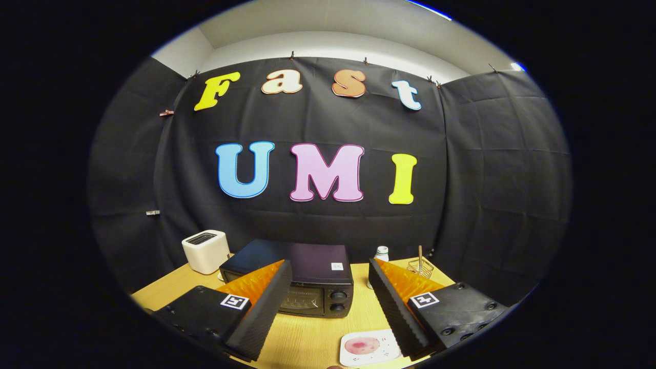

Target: Open the toaster oven, put the food inside, and close the toaster oven door.

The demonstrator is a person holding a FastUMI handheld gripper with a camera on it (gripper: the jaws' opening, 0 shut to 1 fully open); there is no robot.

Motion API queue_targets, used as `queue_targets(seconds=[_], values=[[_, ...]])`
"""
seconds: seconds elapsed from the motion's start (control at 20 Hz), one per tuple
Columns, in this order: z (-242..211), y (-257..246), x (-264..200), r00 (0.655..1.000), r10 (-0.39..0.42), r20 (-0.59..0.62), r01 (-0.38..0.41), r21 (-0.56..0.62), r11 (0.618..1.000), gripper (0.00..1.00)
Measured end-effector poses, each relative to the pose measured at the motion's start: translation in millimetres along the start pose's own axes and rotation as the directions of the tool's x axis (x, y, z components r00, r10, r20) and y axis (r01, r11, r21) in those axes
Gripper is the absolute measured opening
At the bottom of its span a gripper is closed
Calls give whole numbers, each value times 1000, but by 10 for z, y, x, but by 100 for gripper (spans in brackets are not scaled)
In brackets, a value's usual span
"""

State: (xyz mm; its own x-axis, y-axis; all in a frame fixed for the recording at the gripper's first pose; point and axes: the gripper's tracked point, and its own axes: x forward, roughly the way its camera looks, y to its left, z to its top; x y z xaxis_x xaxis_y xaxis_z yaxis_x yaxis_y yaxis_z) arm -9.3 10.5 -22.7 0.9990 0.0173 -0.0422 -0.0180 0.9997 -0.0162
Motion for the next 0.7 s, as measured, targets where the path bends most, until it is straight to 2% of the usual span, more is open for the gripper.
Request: queue_targets(seconds=[0.3, 0.7], values=[[-157, 139, 94, 999, 10, -46, -9, 9, 1000, 98], [-342, 613, 515, 993, 55, -104, -58, -30, 998, 98]])
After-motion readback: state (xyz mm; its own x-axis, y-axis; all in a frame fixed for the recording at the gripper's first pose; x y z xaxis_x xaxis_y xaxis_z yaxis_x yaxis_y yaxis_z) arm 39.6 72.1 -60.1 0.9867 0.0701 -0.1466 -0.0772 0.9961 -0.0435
